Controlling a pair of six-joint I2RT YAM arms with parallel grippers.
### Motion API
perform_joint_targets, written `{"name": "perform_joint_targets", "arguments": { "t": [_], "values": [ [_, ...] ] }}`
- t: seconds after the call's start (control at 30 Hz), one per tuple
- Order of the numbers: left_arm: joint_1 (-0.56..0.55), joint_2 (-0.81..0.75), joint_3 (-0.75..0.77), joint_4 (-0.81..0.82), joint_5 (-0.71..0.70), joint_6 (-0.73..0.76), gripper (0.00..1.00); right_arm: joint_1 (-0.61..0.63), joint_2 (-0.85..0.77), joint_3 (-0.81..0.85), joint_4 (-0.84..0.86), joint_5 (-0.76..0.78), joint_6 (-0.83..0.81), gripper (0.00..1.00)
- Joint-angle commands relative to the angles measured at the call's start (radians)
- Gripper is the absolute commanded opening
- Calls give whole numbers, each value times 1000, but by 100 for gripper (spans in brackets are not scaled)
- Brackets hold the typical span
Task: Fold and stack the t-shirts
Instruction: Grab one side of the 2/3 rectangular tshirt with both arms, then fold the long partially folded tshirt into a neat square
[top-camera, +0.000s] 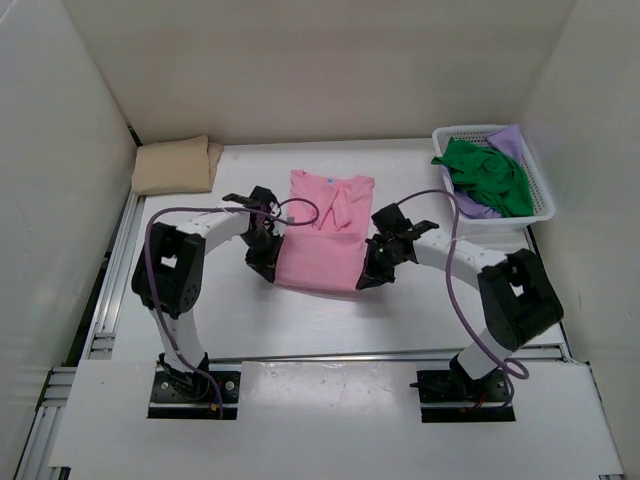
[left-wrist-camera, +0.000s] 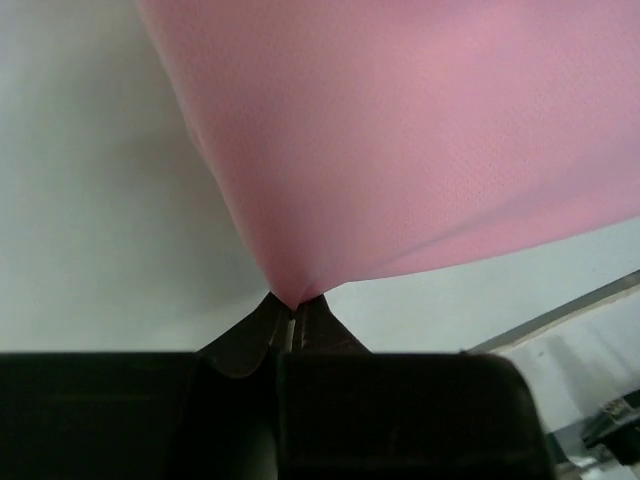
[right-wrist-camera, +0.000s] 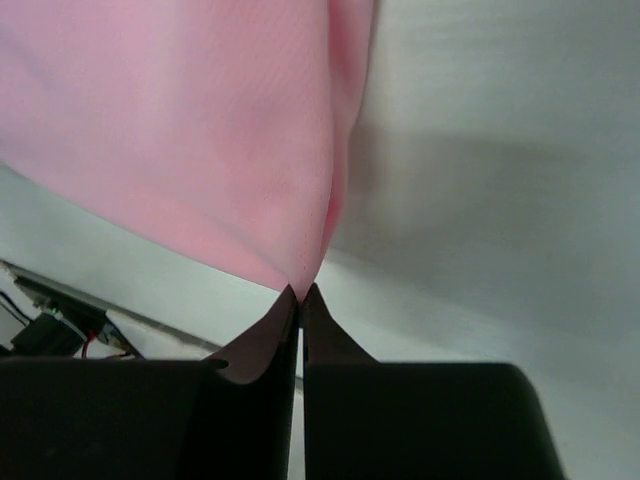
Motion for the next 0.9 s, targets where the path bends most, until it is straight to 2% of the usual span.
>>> {"name": "perform_joint_targets", "arguments": {
  "t": [0.0, 0.13, 0.23, 0.33, 0.43, 0.57, 0.7, 0.87],
  "values": [
    [-48, -163, -30, -105, -167, 21, 10, 44, -117, 19, -127, 11, -29, 0],
    [-125, -307, -95, -223, -281, 21, 10, 129, -258, 10, -248, 47, -5, 0],
    [-188, -404, -115, -323, -383, 21, 10, 196, -354, -16, -270, 57, 50, 0],
    [-216, -476, -84, -439, -393, 21, 10, 264, -442, -30, -325, 68, 116, 0],
    [-230, -498, 29, -518, -368, 21, 10, 302, -509, -20, -362, 87, 174, 0],
    [-239, -498, 89, -538, -356, 21, 10, 313, -540, 19, -385, 116, 204, 0],
    [-211, -400, 155, -515, -322, 21, 10, 215, -511, 53, -408, 134, 164, 0],
    [-138, -268, 324, -461, -295, 21, 10, 42, -415, 88, -380, 110, 69, 0]
  ]
}}
